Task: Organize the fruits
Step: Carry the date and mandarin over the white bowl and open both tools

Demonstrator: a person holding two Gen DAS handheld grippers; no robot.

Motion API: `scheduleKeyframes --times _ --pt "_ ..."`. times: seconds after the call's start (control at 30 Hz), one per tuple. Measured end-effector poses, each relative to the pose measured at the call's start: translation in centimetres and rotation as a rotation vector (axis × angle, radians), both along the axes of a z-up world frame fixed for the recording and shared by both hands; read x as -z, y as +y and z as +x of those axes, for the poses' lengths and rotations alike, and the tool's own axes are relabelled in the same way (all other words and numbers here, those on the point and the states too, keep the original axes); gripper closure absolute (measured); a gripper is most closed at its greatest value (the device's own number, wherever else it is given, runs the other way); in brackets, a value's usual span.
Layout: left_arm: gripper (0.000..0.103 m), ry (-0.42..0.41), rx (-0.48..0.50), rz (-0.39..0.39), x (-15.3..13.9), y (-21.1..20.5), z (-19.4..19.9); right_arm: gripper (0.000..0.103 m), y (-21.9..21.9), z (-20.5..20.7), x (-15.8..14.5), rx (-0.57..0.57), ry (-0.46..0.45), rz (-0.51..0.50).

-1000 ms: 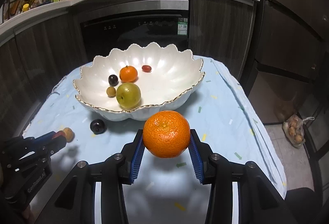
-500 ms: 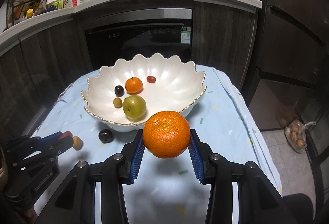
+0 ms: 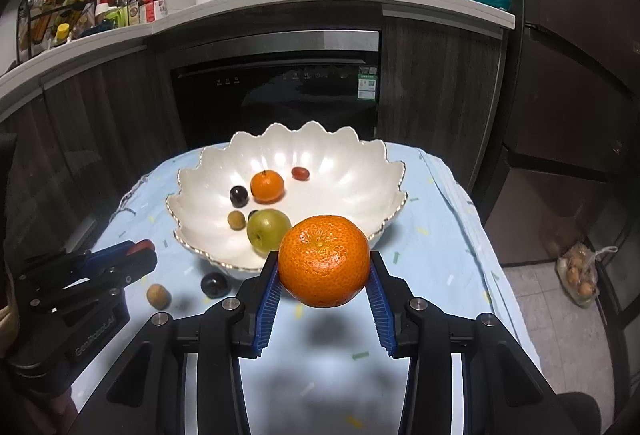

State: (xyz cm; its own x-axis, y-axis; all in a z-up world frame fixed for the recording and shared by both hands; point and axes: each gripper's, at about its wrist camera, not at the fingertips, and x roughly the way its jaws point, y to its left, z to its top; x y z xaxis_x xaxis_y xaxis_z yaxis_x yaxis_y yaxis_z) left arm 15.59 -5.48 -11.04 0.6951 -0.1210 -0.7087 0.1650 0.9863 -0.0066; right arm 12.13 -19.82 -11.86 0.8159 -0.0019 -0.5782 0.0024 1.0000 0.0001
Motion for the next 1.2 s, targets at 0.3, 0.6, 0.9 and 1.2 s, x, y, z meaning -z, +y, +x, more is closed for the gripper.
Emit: scheduleKeyframes --times 0.3,0.6,0.9,1.2 --pt "0.085 -0.005 0.003 -0.006 -0.9 -0.5 2.3 0.060 -0.4 1.9 -0.9 0.010 -0.008 0.011" --pt "0.085 -0.015 0.011 -0.003 -1.4 -1.3 4.8 0.060 -1.5 4.0 -1.4 0.036 -0.002 0.020" --pt "0.085 -0.013 0.013 -0.001 -1.7 -1.8 7.6 0.060 -2.6 6.9 -1.4 0.060 0.025 0.019" --pt "0.085 0.011 0.012 -0.006 -0.9 -1.8 10.4 0.060 -3.2 9.5 -1.2 0.076 0.049 0.010"
